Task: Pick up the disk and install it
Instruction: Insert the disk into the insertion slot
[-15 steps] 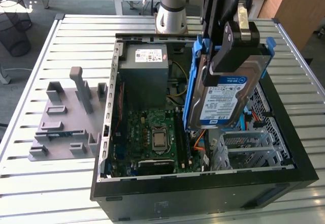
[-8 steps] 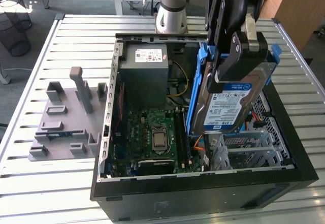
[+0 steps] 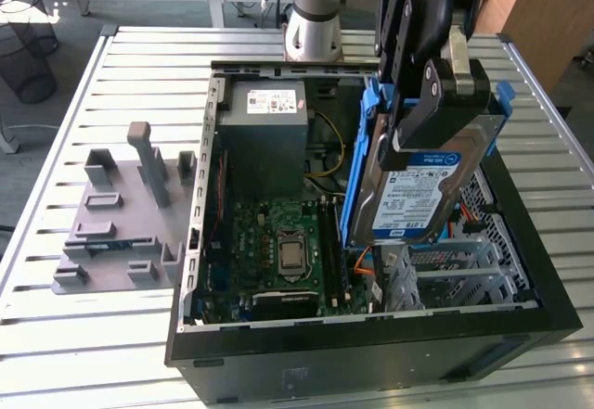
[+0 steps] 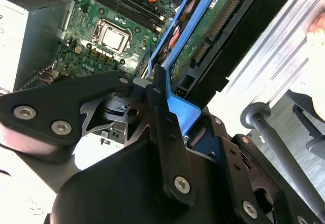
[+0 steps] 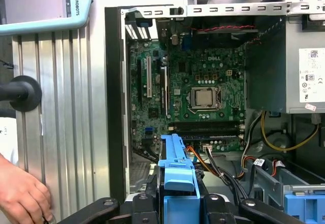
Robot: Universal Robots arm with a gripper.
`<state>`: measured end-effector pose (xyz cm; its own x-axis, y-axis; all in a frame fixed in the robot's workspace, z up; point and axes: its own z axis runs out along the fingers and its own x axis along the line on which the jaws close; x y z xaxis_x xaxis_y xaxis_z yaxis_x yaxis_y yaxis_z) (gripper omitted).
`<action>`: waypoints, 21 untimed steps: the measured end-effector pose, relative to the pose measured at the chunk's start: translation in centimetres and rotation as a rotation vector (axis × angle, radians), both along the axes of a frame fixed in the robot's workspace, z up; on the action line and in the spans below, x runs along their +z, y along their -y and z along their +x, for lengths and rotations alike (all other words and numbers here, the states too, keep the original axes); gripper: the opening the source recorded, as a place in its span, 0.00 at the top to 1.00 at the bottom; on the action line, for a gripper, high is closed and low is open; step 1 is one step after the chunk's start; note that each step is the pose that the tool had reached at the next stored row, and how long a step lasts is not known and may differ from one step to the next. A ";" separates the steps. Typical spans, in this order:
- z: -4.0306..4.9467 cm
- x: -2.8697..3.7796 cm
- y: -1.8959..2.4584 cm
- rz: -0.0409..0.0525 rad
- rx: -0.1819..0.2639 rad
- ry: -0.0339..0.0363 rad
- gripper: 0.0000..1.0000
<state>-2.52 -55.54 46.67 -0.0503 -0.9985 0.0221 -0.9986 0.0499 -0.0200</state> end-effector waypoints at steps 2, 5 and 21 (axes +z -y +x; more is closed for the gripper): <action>0.01 0.00 0.00 0.0001 0.000 0.0000 0.64; 0.27 -0.02 0.04 0.0001 0.000 0.0001 0.64; 3.23 -1.07 1.22 0.0001 0.000 -0.0105 0.64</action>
